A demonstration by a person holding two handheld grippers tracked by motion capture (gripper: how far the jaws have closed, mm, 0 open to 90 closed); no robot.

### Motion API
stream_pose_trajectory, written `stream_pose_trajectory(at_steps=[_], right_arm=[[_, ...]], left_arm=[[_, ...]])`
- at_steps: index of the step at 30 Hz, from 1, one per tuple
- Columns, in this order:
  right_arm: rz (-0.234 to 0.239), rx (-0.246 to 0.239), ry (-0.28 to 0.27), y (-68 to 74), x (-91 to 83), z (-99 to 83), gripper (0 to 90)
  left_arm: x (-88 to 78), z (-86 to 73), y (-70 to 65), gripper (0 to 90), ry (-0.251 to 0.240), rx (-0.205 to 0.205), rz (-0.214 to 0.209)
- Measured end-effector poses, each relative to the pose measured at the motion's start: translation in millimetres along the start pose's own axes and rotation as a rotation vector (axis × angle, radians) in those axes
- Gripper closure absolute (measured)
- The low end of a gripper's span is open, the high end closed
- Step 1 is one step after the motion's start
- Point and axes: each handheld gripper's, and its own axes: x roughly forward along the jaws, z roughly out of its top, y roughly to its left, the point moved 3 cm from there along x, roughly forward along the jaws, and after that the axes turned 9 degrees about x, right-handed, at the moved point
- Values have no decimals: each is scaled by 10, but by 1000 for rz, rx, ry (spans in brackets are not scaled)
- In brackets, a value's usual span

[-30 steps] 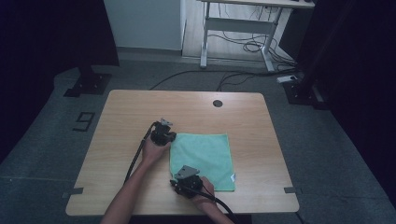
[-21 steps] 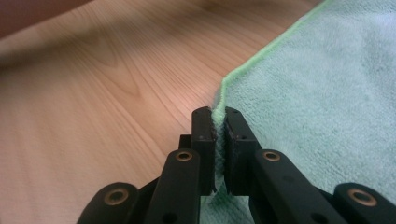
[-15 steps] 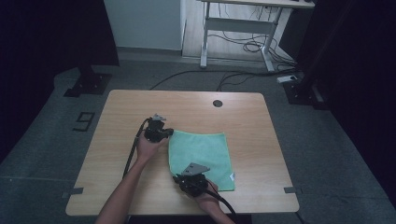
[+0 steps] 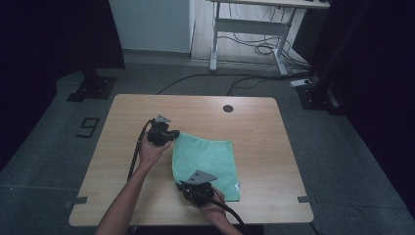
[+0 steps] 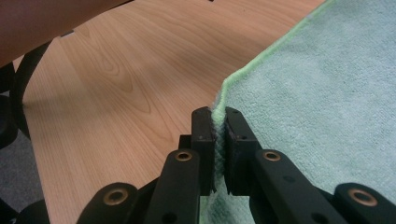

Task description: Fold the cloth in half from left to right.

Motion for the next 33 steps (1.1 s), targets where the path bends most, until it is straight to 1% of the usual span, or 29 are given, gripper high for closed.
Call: stream_pose_trajectory(at_steps=[1,4,6,8,11,14,16,18,20,22,24,29,31,33], right_arm=[[1,1,-2,7,0,14,838],[8,2,-26,48,-13,75,838],[8,-3,-38,74,-26,102,838],[6,-2,-39,71,-31,105,838],[-1,7,-28,40,-26,84,837],[2,10,-27,36,-10,84,837],[7,9,-33,54,17,119,837],[13,8,-43,88,38,174,837],[23,-4,-62,154,37,251,837],[26,-16,-69,196,34,283,837],[22,-22,-62,209,39,280,835],[20,-5,-42,187,79,210,832],[29,-3,-46,209,102,228,832],[42,-3,-54,244,116,280,832]], left_arm=[[-12,25,-7,874,-3,-3,-2],[-40,94,-37,874,-6,10,-3],[-34,113,-52,873,0,11,-6],[-8,103,-50,872,14,9,-4],[30,58,-17,872,28,-6,1],[29,32,20,872,36,-13,8],[-20,42,59,871,28,-18,15],[-105,79,102,872,15,-21,26],[-200,119,133,872,-6,-21,34],[-249,129,145,872,-8,-22,37],[-247,109,148,871,2,-19,40],[-149,20,161,870,38,-34,40],[-168,29,177,870,35,-34,46],[-251,83,215,870,12,-35,60]])
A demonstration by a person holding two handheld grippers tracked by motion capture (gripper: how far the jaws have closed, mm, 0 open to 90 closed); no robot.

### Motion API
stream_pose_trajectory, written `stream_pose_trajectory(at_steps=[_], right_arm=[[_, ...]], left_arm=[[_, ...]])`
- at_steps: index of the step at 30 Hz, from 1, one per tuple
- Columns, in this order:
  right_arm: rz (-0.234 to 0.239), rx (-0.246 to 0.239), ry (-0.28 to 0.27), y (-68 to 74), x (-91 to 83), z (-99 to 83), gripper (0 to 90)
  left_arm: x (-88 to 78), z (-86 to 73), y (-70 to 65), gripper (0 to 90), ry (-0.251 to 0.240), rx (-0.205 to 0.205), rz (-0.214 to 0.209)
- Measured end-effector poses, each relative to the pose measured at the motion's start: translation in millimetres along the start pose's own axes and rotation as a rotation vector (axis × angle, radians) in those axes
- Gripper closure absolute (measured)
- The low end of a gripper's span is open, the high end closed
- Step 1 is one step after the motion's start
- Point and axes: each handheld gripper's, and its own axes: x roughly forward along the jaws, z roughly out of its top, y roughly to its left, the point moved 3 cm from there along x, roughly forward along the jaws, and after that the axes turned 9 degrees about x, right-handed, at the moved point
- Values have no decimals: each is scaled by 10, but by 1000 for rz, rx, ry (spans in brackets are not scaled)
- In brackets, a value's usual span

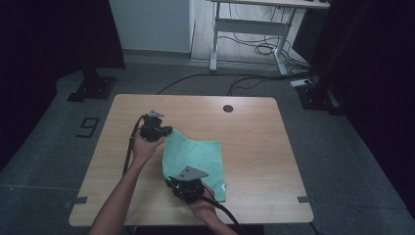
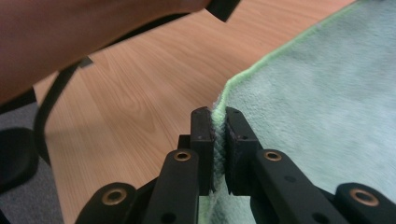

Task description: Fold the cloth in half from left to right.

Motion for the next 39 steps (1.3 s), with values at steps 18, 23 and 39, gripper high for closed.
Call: stream_pose_trajectory(at_steps=[18,23,39], right_arm=[[3,94,-41,-186,-269,-116,821],[-18,115,-29,-280,-375,-240,809],[-50,179,-8,-463,-570,-509,800]], left_arm=[[397,150,-393,863,51,49,-48],[552,168,-522,857,71,62,-64],[985,115,-864,851,123,89,-104]])
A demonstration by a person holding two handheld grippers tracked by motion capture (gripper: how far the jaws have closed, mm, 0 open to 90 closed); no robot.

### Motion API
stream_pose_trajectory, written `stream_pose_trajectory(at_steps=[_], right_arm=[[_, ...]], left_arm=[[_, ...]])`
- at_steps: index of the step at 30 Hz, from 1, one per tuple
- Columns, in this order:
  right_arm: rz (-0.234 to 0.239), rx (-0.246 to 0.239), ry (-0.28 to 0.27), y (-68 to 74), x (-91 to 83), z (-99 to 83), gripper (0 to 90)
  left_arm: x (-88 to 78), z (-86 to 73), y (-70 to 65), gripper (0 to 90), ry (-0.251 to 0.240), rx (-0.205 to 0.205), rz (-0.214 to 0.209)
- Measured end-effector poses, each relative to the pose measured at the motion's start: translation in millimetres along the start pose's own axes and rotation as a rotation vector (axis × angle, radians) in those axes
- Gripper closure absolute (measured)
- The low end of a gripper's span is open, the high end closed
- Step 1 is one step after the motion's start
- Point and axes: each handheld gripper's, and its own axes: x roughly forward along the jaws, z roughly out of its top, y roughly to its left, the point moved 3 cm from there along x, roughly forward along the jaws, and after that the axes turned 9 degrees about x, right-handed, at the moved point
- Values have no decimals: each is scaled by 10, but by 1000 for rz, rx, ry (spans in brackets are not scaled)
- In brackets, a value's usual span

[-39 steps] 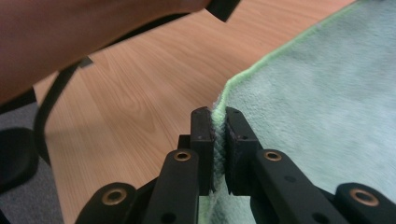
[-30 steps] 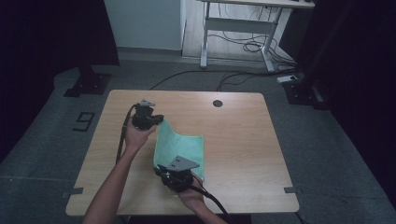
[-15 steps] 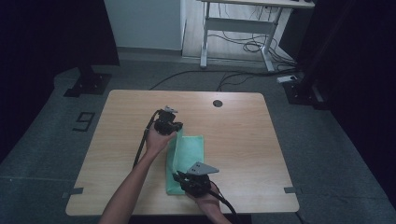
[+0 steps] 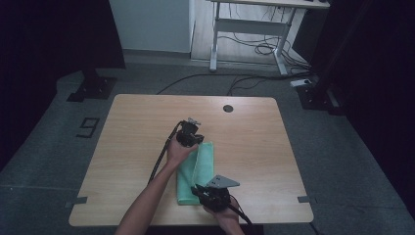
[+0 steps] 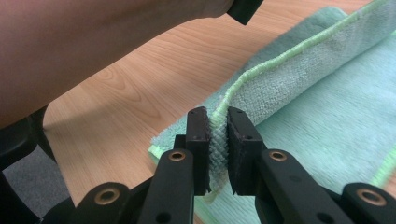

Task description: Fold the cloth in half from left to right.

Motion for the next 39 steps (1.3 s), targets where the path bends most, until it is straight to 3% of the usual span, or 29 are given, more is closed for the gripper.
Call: stream_pose_trajectory(at_steps=[7,15,20,25,29,30,34,39], right_arm=[[-10,16,8,-67,-32,-36,785],[-58,41,42,-201,-43,-129,776],[-70,50,49,-247,-63,-158,767],[-91,52,57,-263,-90,-197,723],[-139,70,72,-283,-122,-237,581],[-146,74,77,-292,-127,-243,544],[-176,104,70,-327,-191,-246,416],[-127,80,23,-310,-278,-142,454]], left_arm=[[111,14,2,843,2,-16,6],[270,16,-77,842,11,-9,-5],[287,32,-77,845,3,-15,-7],[259,50,-69,848,-21,-14,-9],[248,66,-72,851,-43,-14,-16],[250,66,-78,838,-44,-13,-19],[158,64,-56,635,-70,-20,-36],[-117,-2,24,553,-91,-7,-37]])
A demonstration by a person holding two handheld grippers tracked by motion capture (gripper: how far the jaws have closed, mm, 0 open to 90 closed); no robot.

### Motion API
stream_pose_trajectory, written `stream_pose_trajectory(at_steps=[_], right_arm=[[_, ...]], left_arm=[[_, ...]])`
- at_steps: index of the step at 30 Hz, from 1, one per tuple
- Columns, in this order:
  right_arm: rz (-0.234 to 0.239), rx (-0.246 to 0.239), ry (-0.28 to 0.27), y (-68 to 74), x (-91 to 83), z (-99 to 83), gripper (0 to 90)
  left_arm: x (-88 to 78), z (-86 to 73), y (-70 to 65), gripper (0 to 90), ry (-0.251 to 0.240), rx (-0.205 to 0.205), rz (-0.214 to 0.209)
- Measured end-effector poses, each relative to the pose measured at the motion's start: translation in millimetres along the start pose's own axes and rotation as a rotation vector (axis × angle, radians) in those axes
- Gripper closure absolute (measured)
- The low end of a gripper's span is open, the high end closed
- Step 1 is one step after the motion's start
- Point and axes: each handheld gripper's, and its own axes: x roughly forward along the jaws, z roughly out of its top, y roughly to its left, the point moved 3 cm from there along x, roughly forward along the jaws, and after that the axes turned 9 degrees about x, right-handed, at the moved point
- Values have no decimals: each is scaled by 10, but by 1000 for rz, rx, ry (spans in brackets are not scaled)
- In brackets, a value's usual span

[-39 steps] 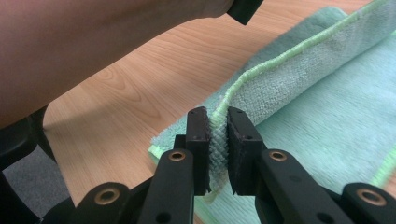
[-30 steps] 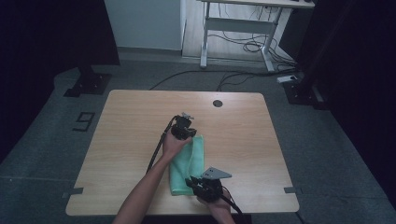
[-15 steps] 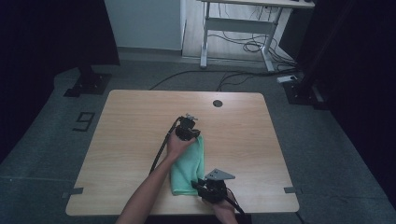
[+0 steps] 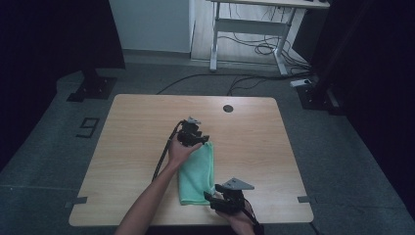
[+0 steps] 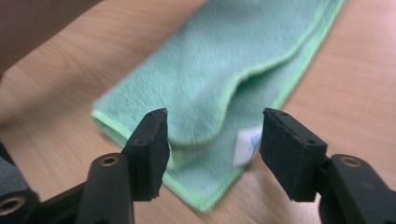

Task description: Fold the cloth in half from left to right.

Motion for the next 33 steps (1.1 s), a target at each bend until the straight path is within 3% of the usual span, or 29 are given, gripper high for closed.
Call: stream_pose_trajectory(at_steps=[2,4,7,13,16,19,21,23,26,28,31,33], right_arm=[[20,-13,-5,23,3,63,469],[8,-14,-1,33,32,126,482],[-5,-2,24,18,105,137,505],[-72,-65,60,8,158,-41,669],[-83,-92,74,-5,146,-98,734],[-80,-92,80,-22,119,-112,705],[-97,-98,79,-23,88,-114,579],[-108,-107,42,-6,34,-72,535],[-61,-122,-7,75,-18,74,565],[3,-150,-14,176,29,217,595],[64,-174,3,251,225,379,604],[91,-163,31,268,423,461,604]], left_arm=[[-98,-33,11,544,-2,14,0],[-173,-72,16,541,-6,18,-9],[-214,-181,17,535,36,49,-25],[-87,-397,92,536,115,49,-19],[0,-490,143,537,156,51,-9],[29,-524,179,540,147,33,-19],[28,-523,181,542,146,34,-19],[31,-526,173,536,147,38,-18],[34,-530,166,531,146,38,-14],[36,-532,165,530,142,34,-14],[34,-537,170,529,136,27,-18],[30,-539,177,528,137,28,-22]])
